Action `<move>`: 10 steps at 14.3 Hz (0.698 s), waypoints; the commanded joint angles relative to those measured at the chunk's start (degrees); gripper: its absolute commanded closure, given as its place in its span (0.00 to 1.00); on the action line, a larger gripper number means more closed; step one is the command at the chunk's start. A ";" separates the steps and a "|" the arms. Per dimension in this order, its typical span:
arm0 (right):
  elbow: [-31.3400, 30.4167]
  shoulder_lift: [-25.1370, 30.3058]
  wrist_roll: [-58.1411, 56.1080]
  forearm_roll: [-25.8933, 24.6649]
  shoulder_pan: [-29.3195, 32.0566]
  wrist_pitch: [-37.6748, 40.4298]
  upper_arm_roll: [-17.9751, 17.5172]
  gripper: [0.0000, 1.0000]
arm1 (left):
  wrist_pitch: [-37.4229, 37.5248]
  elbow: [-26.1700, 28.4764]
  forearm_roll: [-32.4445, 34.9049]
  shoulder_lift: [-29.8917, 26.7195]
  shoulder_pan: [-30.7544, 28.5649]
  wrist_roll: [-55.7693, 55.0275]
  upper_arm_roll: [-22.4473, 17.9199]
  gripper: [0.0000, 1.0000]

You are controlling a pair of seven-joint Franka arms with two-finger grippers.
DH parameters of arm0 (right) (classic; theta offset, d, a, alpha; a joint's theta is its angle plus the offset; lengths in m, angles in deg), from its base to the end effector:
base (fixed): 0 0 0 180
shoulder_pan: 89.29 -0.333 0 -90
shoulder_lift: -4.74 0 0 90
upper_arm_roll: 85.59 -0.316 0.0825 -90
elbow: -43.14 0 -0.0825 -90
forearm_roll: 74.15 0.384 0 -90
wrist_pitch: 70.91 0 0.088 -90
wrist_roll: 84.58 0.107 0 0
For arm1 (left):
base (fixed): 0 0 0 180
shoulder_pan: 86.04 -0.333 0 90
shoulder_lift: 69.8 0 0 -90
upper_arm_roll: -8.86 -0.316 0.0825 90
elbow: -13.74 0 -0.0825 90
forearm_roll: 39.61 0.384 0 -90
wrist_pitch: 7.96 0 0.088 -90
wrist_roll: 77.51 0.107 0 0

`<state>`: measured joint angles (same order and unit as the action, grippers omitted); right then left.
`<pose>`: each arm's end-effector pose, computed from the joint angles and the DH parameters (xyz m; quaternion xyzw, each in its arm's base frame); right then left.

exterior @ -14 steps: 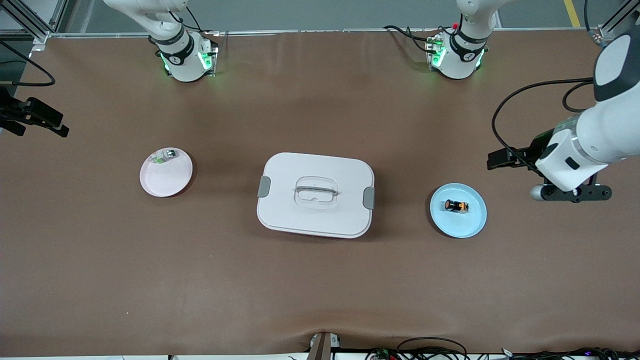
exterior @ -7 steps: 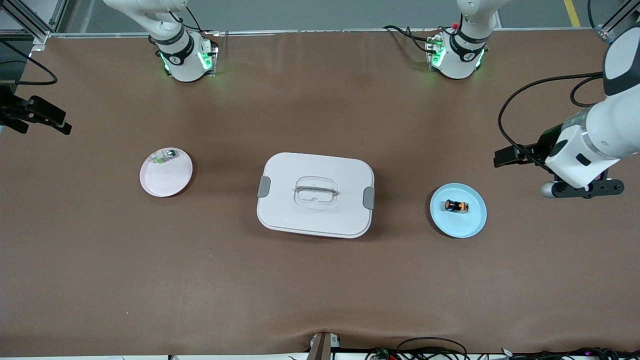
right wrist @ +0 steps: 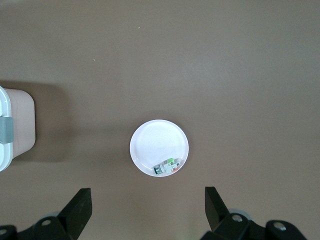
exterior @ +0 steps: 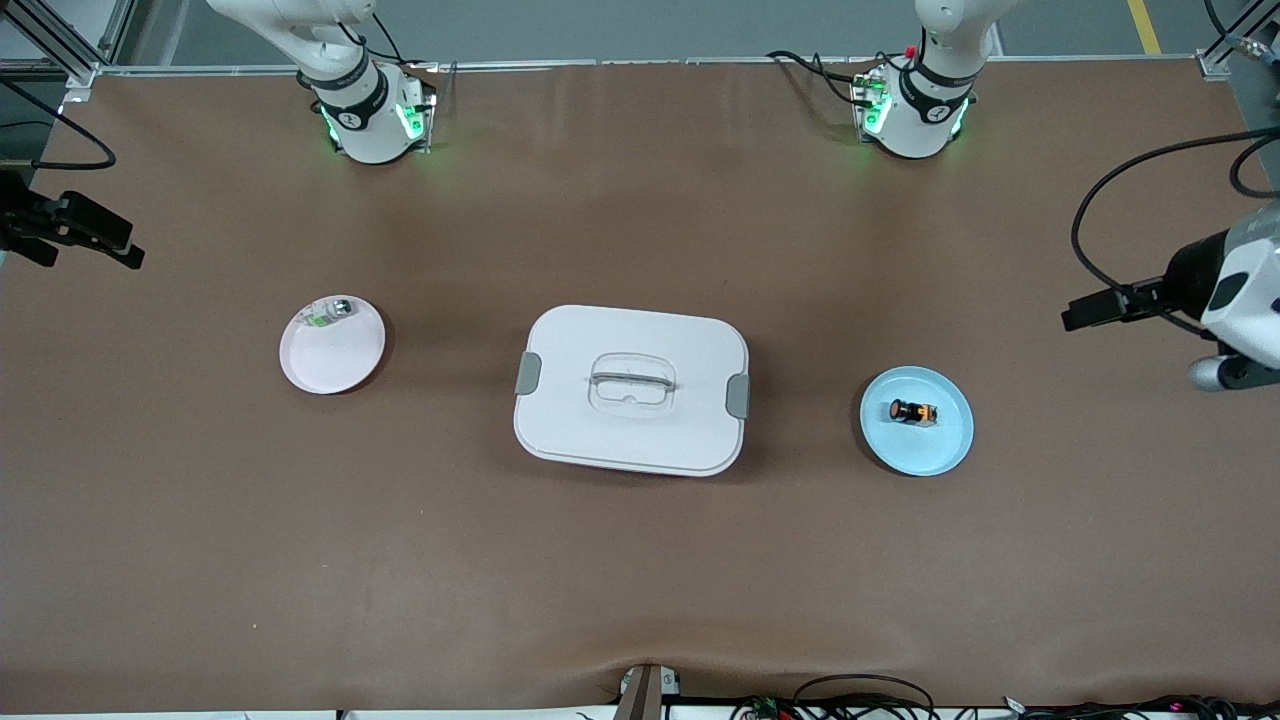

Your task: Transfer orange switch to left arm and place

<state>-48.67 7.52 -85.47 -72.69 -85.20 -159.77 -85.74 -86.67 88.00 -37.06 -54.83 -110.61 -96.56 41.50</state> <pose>0.5362 -0.0341 0.6344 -0.9996 0.0264 0.0009 0.0127 0.6015 -0.0318 0.6042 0.9912 0.1008 -0.0808 0.0301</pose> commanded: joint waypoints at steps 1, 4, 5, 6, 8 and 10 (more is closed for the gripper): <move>0.85 -0.05 0.27 0.03 0.30 0.97 -0.39 0.00 | 1.02 1.93 -6.24 -7.14 15.37 1.56 -18.87 0.00; 0.76 -0.05 0.27 0.03 0.30 0.97 -0.39 0.00 | -0.02 5.34 -4.67 -9.95 20.17 4.11 -22.71 0.00; 0.76 -0.05 0.27 0.03 0.30 0.97 -0.39 0.00 | -1.69 7.97 -3.70 -11.79 20.44 4.29 -22.80 0.00; 0.68 -0.14 0.27 0.03 0.30 0.97 -0.39 0.00 | -3.53 11.31 -3.69 -13.90 20.53 4.20 -22.80 0.00; 0.59 -0.14 0.27 0.03 0.30 0.97 -0.39 0.00 | -4.26 14.93 -3.78 -16.81 22.18 4.38 -24.28 0.00; 0.59 -0.23 0.18 0.03 0.30 0.97 -0.39 0.00 | -3.99 14.86 -3.69 -16.47 25.87 4.46 -28.58 0.00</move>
<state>-48.68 7.47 -85.46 -72.68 -85.21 -159.53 -85.78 -89.12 99.47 -41.57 -68.56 -87.97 -93.31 17.09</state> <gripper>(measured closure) 0.000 0.000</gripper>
